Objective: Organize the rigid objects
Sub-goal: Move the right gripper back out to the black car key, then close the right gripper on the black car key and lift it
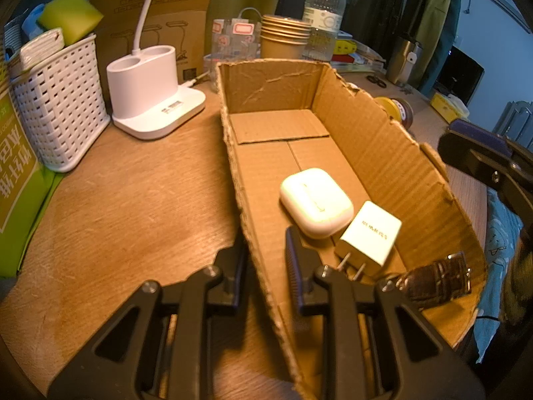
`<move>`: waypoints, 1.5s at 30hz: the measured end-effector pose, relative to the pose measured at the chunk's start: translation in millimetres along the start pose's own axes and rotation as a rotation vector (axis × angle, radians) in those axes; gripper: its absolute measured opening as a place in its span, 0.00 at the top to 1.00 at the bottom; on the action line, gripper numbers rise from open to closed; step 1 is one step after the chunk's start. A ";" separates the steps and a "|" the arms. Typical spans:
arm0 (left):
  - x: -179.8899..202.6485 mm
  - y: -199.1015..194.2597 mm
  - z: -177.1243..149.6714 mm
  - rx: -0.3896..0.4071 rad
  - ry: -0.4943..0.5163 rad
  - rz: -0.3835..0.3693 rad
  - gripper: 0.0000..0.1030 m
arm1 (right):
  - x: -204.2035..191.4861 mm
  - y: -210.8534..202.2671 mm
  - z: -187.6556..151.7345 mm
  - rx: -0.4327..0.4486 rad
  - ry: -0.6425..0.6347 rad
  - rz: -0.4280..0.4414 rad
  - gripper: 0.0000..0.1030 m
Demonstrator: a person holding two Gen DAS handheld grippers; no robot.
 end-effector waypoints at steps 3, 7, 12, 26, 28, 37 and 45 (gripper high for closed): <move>-0.1 -0.3 0.1 0.000 0.000 0.000 0.77 | 5.2 0.9 -2.4 -0.005 0.009 -0.008 0.45; -0.1 -0.3 0.1 0.000 0.000 0.000 0.77 | 15.4 2.5 -5.7 -0.011 0.025 -0.027 0.45; -0.1 -0.3 0.1 0.000 0.000 0.000 0.77 | 32.2 5.8 -9.9 -0.021 0.049 -0.064 0.45; -0.1 -0.3 0.1 0.000 0.000 0.000 0.77 | 58.0 36.7 -31.8 -0.107 0.099 -0.082 0.45; 0.1 0.3 0.0 0.000 0.000 0.000 0.77 | 59.1 41.5 -34.4 -0.120 0.104 -0.074 0.45; 0.0 0.3 0.0 0.000 0.000 0.000 0.77 | 57.4 55.2 -40.6 -0.154 0.121 -0.031 0.45; 0.0 -0.3 0.1 0.000 0.000 0.000 0.77 | 58.9 42.5 -34.7 -0.115 0.125 -0.053 0.45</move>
Point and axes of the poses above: each gripper's, at about its wrist camera, not at the fingertips, and y roughly the way its jaws point, x to its right, z to its top, the point moved 8 cm from there along y, roughly the way its jaws point, and after that the axes turned 6 degrees about -x, right-handed, at the moved point
